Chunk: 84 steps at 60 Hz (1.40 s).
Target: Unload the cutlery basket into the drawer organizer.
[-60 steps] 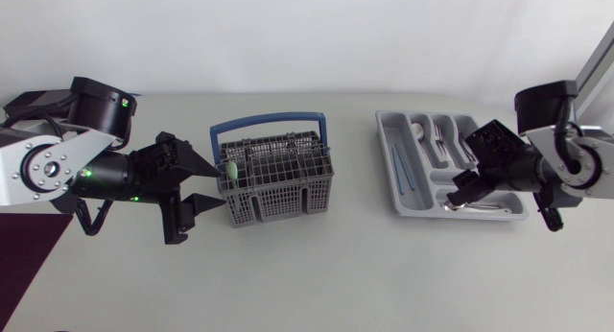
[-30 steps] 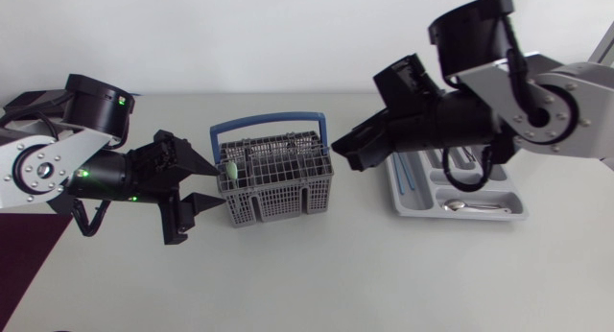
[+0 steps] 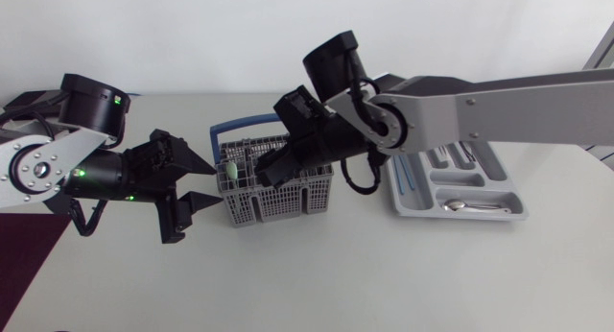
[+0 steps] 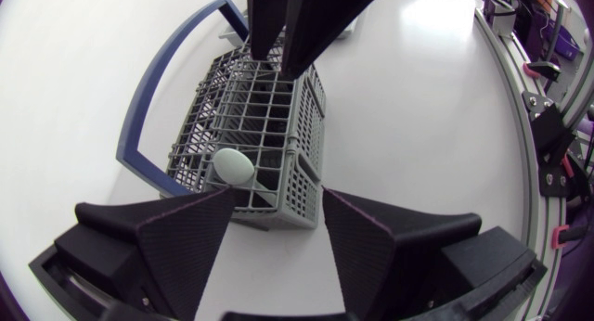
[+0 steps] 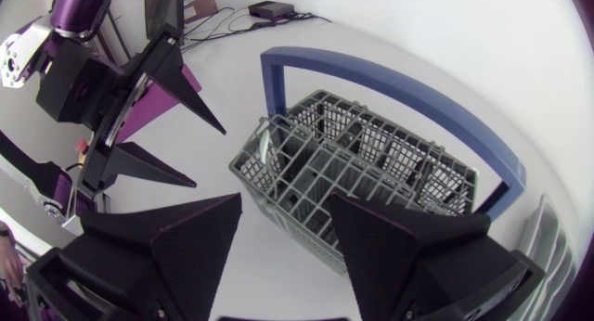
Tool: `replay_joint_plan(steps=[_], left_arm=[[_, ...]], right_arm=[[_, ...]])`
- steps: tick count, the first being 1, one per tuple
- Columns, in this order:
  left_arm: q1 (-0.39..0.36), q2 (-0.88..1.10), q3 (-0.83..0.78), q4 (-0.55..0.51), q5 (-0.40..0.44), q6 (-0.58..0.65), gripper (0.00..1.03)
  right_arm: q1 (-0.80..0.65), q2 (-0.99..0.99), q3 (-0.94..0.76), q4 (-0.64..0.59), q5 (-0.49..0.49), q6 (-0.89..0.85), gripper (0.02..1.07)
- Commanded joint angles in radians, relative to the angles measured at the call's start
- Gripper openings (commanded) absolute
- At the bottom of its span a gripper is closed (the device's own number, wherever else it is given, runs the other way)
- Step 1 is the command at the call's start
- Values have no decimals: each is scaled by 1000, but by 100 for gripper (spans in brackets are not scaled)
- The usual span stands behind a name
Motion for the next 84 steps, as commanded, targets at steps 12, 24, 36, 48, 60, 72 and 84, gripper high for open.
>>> replay_joint_plan(steps=[12, 24, 36, 48, 60, 72, 84], left_arm=[[17, -19, -42, -4, 1, 6, 80], [25, -17, -45, -1, 2, 8, 80], [29, -11, -48, 6, 2, 9, 80], [37, -8, -49, 6, 4, 15, 80], [37, -7, -51, 6, 4, 20, 80], [40, -8, -52, 6, 4, 25, 80], [39, -7, -49, 6, 4, 25, 80]], right_arm=[[32, 120, 118, 0, -49, 89, 71], [44, 175, 161, 1, -55, 109, 68], [52, 229, 221, 0, -54, 121, 54], [56, 267, 255, -6, -54, 123, 42], [69, 298, 287, -15, -48, 123, 37], [73, 315, 297, -22, -43, 121, 17], [72, 292, 276, -14, -46, 121, 9]])
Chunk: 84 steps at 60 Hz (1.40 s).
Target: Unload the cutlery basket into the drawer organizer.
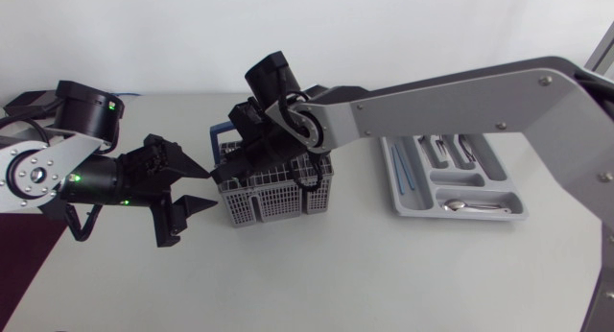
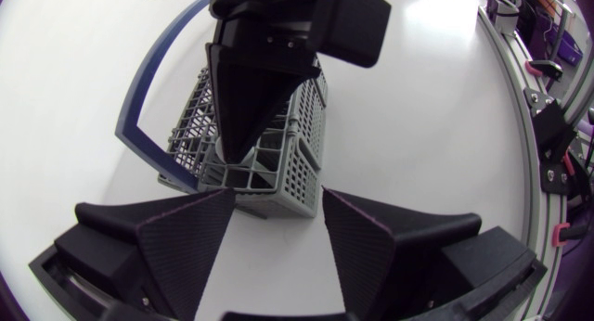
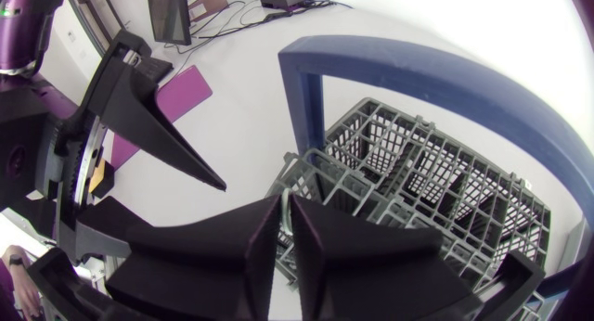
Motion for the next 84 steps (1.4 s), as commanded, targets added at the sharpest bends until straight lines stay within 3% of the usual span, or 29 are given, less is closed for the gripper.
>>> replay_joint_plan(steps=[1, 32, 57, 67, 84], left_arm=[[9, 2, -23, 6, 4, 20, 80], [-8, 3, -14, 6, 5, 6, 80], [-16, -4, -16, 4, 4, -3, 80], [-16, -14, -17, 1, 4, -3, 80], [-37, -20, -17, 0, 5, -15, 80]], right_arm=[[8, -6, 1, -4, 0, 23, 9], [6, -214, -126, 55, -43, 17, 8], [-3, -487, -197, 5, -92, 13, 8], [-130, -644, -260, -106, -89, -14, 8], [-541, -863, -439, -320, -51, -141, 8]])
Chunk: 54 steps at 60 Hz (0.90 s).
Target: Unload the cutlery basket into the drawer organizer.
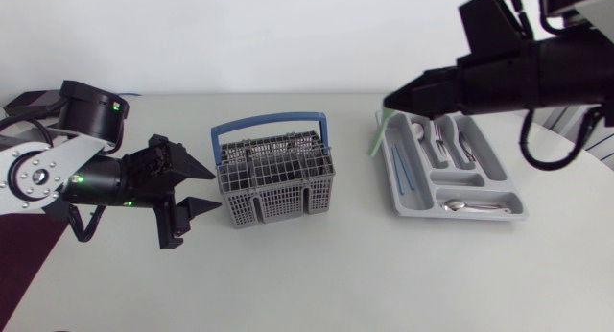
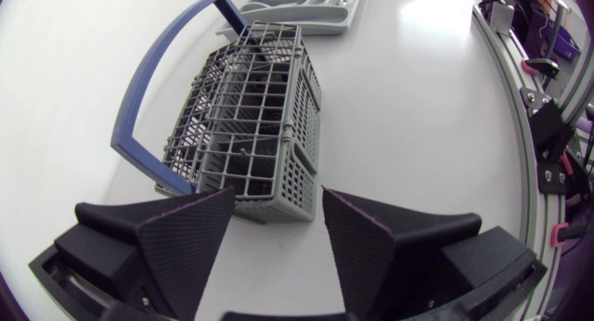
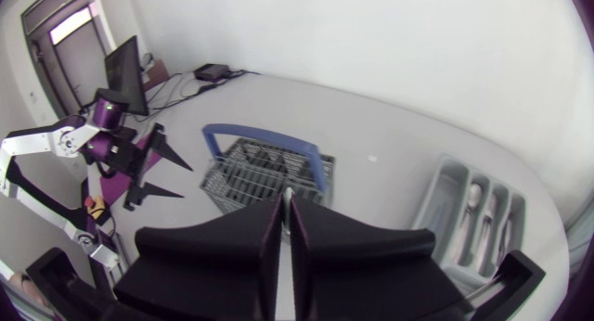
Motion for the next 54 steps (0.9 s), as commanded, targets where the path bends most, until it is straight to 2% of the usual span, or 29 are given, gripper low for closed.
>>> replay_joint_plan(steps=[1, 6, 14, 21, 34, 43, 54], left_arm=[[-10, -18, -16, 0, 5, -14, 80], [-16, -21, -14, -2, 4, -17, 80], [-19, -27, -16, -5, 4, -18, 80], [-21, -29, -17, -5, 4, -21, 80], [-26, -32, -17, -5, 2, -24, 80], [-27, -38, -16, -12, 2, -28, 80], [-21, -47, -13, -22, 2, -26, 80]], right_arm=[[-104, -32, -54, -32, 26, -60, 8], [-206, -35, -106, -41, 78, -130, 8], [-305, -18, -207, 19, 191, -227, 8], [-387, 22, -268, 70, 240, -291, 8], [-421, 125, -371, 214, 388, -360, 8], [-435, 275, -380, 333, 460, -390, 8], [-436, 430, -357, 404, 543, -407, 8]])
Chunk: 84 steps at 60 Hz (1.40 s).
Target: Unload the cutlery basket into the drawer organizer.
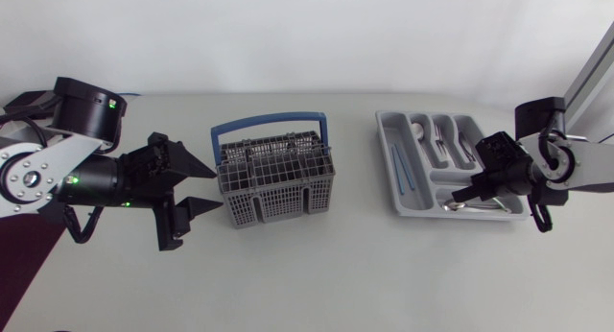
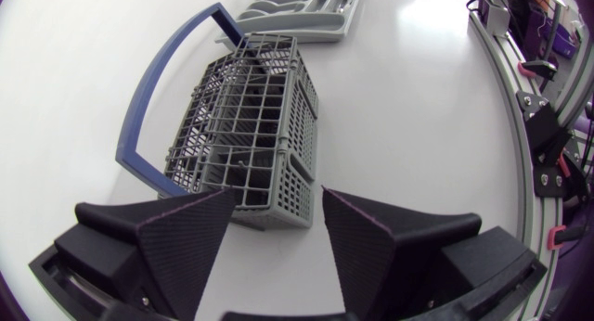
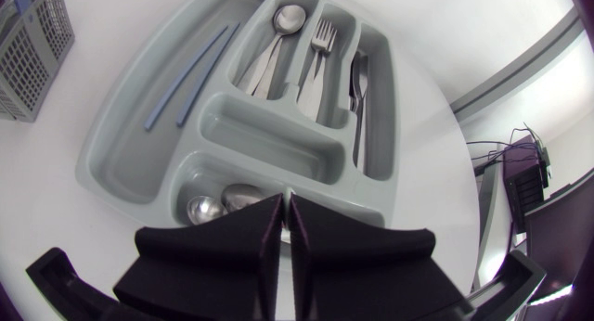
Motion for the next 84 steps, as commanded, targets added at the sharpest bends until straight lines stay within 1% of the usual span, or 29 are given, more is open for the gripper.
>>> replay_joint_plan(steps=[1, 6, 8, 11, 17, 22, 25, 32, 37, 38, 44, 47, 49, 50, 55, 58, 59, 61, 62, 64, 67, 68, 72, 73, 75, 76, 77, 81, 84], left_arm=[[-1, -15, -13, -11, 2, -15, 80], [-1, -15, -13, -11, 2, -17, 80], [-2, -15, -13, -11, 2, -17, 80], [-2, -15, -10, -12, 2, -17, 80], [-2, -15, -8, -14, 2, -17, 80], [-1, -15, -8, -14, 2, -17, 80], [-1, -15, -10, -14, 2, -17, 80], [-1, -15, -10, -12, 2, -17, 80], [-1, -15, -8, -12, 2, -20, 80], [-1, -15, -7, -14, 2, -20, 80], [-4, -15, 1, -11, 4, -37, 80], [-10, -15, 3, -4, 4, -57, 80], [-18, -11, 1, 6, 4, -71, 80], [-22, -8, 1, 15, 4, -83, 80], [-28, 2, 3, 55, 4, -138, 80], [-28, 4, 4, 62, 4, -155, 80], [-30, 5, 6, 63, 4, -161, 80], [-34, 8, 6, 71, 5, -175, 80], [-36, 10, 6, 77, 5, -183, 80], [-36, 13, 4, 92, 5, -207, 79], [-41, 25, 4, 111, 9, -238, 70], [-42, 30, 4, 118, 9, -245, 66], [-45, 50, 1, 144, 10, -275, 52], [-50, 58, 1, 150, 10, -282, 46], [-50, 71, 4, 163, 10, -298, 37], [-50, 85, 9, 177, 10, -314, 30], [-50, 93, 10, 183, 10, -322, 26], [-51, 131, 21, 197, 10, -339, 14], [-51, 154, 24, 213, 10, -351, 10]], right_arm=[[-1, 84, -3, 15, 31, -17, 8], [11, 141, -1, 53, 51, -21, 9], [14, 151, 2, 61, 59, -21, 11], [20, 162, 10, 63, 65, -21, 20], [33, 131, 14, 53, 65, -21, 44], [42, 55, 10, 33, 65, -23, 57], [52, -5, 13, 1, 56, -20, 62], [98, -166, 27, -100, -6, 20, 63], [145, -261, 36, -154, -23, 48, 65], [164, -294, 37, -166, -47, 54, 65], [264, -383, 48, -186, -75, 108, 65], [333, -402, 56, -184, -76, 149, 64], [376, -404, 62, -181, -105, 175, 64], [416, -399, 65, -169, -116, 193, 61], [479, -367, 73, -123, -167, 226, 53], [499, -330, 88, -103, -176, 244, 44], [507, -312, 99, -102, -201, 250, 40], [510, -297, 106, -95, -221, 256, 37], [514, -266, 120, -76, -242, 272, 31], [520, -240, 132, -72, -253, 281, 24], [549, -175, 168, -56, -294, 293, 10], [554, -157, 177, -49, -297, 298, 8], [589, -100, 204, -25, -296, 302, 8], [597, -76, 218, -19, -296, 310, 8], [602, -39, 241, -17, -300, 318, 8], [612, -5, 260, -17, -305, 319, 8], [612, 6, 266, -16, -308, 321, 8], [617, 64, 298, -11, -325, 332, 8], [628, 95, 312, -2, -325, 333, 8]])
